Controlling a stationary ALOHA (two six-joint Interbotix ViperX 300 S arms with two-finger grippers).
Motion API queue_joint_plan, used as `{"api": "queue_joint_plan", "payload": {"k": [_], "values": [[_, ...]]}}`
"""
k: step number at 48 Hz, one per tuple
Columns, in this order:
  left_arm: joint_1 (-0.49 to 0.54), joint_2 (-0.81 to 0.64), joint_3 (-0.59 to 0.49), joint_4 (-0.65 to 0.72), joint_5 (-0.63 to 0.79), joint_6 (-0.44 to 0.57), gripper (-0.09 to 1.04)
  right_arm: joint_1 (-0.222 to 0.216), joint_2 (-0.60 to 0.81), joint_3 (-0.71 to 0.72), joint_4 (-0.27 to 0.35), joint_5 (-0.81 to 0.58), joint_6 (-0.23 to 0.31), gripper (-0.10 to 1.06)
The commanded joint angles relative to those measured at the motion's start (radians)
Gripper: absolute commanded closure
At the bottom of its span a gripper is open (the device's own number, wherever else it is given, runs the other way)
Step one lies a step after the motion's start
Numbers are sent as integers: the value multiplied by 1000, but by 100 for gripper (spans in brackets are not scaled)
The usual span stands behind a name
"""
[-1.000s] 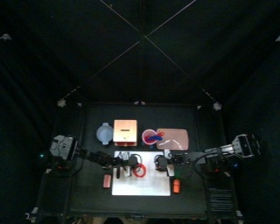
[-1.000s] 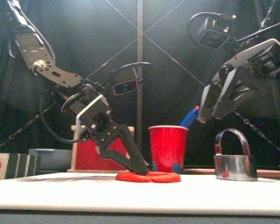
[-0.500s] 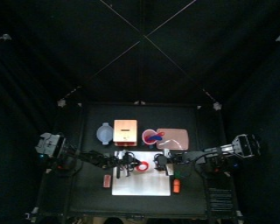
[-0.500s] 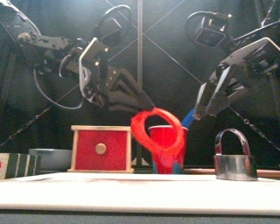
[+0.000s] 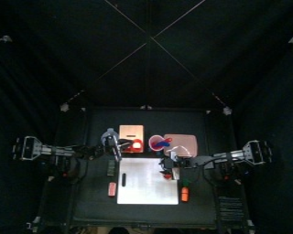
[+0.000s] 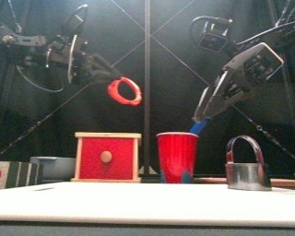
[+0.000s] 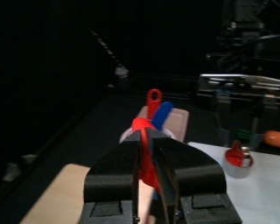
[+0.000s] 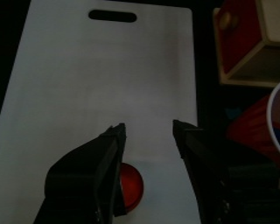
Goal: Get the cutter from the drawer then cut the dough then place the extra dough in the bowl
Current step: Place the extra dough in the bowl
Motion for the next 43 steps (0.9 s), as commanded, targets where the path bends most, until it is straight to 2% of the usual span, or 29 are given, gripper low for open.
{"api": "queue_joint_plan", "payload": {"k": [1,16,24,31,34,43], "values": [[69,-101,61,-20,-11,0,41,-6,-9,-17,0,-18,0,13],[149,-316,285,-184,-12,-3,41,-8,-5,-15,6,-20,2,13],[156,-314,347,-273,-8,-2,41,-8,-5,-18,8,-20,2,13],[163,-259,359,-304,14,0,39,-8,-3,-18,8,-20,2,13],[169,-225,356,-304,17,2,36,-6,-3,-18,9,-20,2,13],[199,-124,334,-308,23,-3,13,-5,-2,-23,14,-20,2,13]]}}
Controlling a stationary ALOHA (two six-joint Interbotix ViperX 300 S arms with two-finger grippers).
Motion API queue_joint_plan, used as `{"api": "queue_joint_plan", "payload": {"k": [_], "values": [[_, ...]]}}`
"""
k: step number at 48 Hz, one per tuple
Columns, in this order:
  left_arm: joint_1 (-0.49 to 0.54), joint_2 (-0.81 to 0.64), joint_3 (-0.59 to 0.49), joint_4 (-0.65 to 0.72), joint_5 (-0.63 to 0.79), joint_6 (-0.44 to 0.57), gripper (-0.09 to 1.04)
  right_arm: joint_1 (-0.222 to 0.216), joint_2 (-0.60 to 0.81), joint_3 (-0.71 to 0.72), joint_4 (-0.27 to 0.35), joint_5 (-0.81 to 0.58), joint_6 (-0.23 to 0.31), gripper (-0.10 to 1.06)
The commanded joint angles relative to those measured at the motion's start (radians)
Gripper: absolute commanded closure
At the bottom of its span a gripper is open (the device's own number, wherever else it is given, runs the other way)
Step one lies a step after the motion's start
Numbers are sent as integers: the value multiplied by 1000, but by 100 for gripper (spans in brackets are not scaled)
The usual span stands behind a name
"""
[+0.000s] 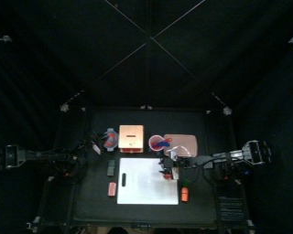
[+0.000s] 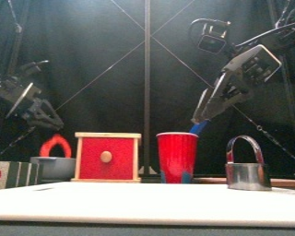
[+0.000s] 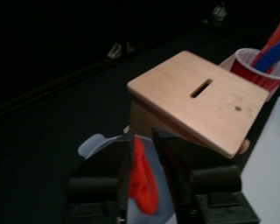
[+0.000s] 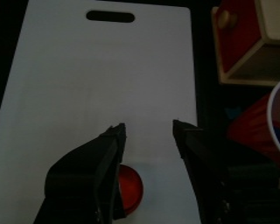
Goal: Get the cutter from the drawer then cut the dough then place the extra dough in the bowl
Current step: Place the extra dough in the bowl
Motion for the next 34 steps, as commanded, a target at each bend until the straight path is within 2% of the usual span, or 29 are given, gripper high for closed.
{"api": "queue_joint_plan", "payload": {"k": [1,6,10,17,24,30,34], "values": [[12,54,-37,-9,-2,-2,10,0,-11,-23,3,-8,2,13],[15,71,-55,-44,-3,-2,3,3,-11,-23,14,-8,2,13],[9,67,-75,-61,-5,-3,3,3,-11,-23,25,-8,0,13],[-34,64,-124,8,-3,0,3,2,-11,-37,28,-29,-2,13],[-169,69,-169,184,-8,0,4,-3,-26,-57,20,-158,-3,13],[-282,98,-209,347,-15,-9,5,-11,-34,-51,15,-336,-6,13],[-327,117,-225,368,-17,-26,6,-14,-28,-40,14,-437,-14,13]]}}
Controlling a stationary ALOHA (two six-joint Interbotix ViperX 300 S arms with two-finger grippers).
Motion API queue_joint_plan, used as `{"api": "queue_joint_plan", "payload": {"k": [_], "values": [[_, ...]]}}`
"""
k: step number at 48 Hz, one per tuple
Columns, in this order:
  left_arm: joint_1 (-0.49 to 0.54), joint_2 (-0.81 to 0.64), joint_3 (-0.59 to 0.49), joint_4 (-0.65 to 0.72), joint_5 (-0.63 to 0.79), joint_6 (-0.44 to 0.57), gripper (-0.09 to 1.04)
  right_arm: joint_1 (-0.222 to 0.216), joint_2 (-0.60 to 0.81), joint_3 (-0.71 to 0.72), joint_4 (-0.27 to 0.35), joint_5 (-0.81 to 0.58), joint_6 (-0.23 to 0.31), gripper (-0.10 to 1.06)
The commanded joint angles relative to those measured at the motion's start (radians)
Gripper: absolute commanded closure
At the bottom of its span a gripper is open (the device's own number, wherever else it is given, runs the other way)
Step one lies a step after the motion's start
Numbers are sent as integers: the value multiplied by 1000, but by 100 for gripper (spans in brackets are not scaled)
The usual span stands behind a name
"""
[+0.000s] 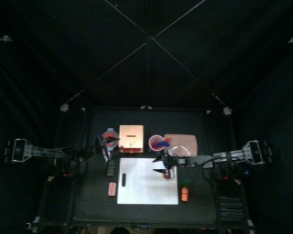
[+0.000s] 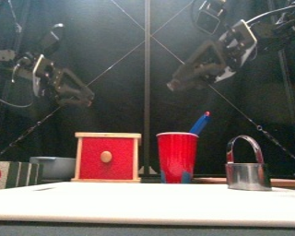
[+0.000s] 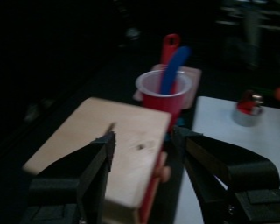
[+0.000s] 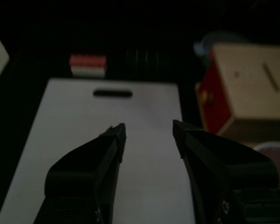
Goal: Get the cutter from the drawer then cut the dough then place the extra dough in the bowl
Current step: Place the extra dough in the bowl
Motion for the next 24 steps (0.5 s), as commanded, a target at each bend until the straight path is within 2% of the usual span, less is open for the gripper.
{"api": "queue_joint_plan", "payload": {"k": [1,9,24], "values": [[-72,25,-49,58,-11,-17,6,-8,-18,0,-3,-153,-8,13],[-89,44,-41,49,-11,-52,6,-14,2,26,-11,-247,6,13],[-94,110,-63,74,-12,-86,6,-29,5,28,6,-249,9,13]]}}
